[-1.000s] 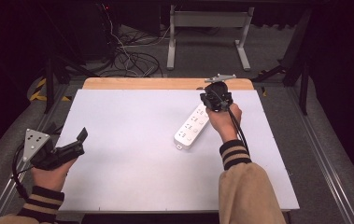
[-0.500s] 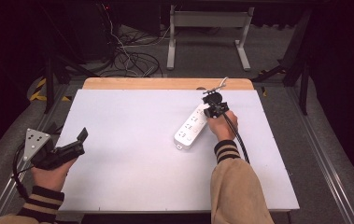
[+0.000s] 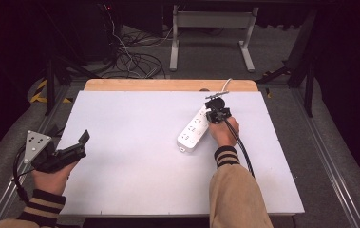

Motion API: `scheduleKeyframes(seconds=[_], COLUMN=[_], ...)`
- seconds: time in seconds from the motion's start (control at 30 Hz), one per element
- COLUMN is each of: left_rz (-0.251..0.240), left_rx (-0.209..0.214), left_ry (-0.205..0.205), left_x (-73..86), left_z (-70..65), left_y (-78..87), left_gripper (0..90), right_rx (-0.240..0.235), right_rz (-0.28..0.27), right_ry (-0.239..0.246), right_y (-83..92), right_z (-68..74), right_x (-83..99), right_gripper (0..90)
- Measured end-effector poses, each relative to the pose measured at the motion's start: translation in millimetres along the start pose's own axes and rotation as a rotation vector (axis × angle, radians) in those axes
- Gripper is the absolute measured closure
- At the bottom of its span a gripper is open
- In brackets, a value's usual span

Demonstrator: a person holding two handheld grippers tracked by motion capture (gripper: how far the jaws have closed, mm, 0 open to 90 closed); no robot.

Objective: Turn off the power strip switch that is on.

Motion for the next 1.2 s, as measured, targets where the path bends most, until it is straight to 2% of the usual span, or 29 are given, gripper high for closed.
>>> scheduleKeyframes(seconds=[0.07, 0.13, 0.23, 0.43, 0.47, 0.57, 0.63, 0.77, 0.83, 0.93, 1.2], left_rz=[0.000, 0.001, 0.003, 0.005, 0.004, 0.004, 0.002, 0.003, 0.002, 0.007, 0.010], left_rx=[0.000, -0.001, 0.003, 0.001, 0.000, -0.001, 0.000, 0.000, 0.002, 0.003, 0.003], left_ry=[-0.001, 0.000, 0.001, -0.007, -0.004, 0.000, 0.001, 0.002, 0.001, 0.000, -0.005], left_x=[-0.1, 0.1, 0.1, 0.1, 0.0, 0.2, -0.1, 0.0, -0.2, 0.0, 0.3], left_z=[0.3, 0.4, 0.1, -0.6, -0.4, 0.2, 0.3, 0.1, -0.1, -0.3, -1.0], left_y=[0.2, -0.2, -0.8, -0.2, -0.2, -0.2, 0.3, 0.2, 0.3, -0.3, -0.5], left_gripper=[0.8, 0.9, 0.9, 0.9, 0.9, 0.9, 0.9, 0.9, 0.9, 1.0, 1.1], right_rx=[-0.001, -0.029, -0.031, -0.017, 0.005, 0.007, -0.009, -0.003, 0.000, 0.013, 0.010], right_rz=[-0.012, -0.038, -0.041, -0.050, -0.055, -0.070, -0.081, -0.092, -0.120, -0.122, -0.124], right_ry=[-0.002, -0.037, -0.039, -0.071, -0.070, -0.091, -0.114, -0.121, -0.106, -0.089, -0.096], right_y=[-0.2, 1.0, 1.1, 1.0, 0.5, 0.5, 0.8, 0.3, 0.0, -0.1, 0.1], right_z=[-0.5, -3.1, -3.2, -1.9, 0.6, 0.8, -1.0, -2.2, -1.7, -0.2, -0.6], right_x=[0.9, 3.7, 4.1, 4.8, 5.3, 6.6, 7.4, 9.9, 13.1, 13.8, 13.8], right_gripper=[90.0, 90.0, 90.0, 90.0, 90.0, 90.0, 90.0, 90.0, 90.0, 90.0, 90.0])
Point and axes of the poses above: each handheld gripper's, and its own axes: y roughly backward along the jaws, x roughly out of its underside, z roughly to its left, the point moved 3 cm from there along -y, roughly forward along the jaws, and after that the axes turned 11 degrees about -x, right-handed, at the moved point
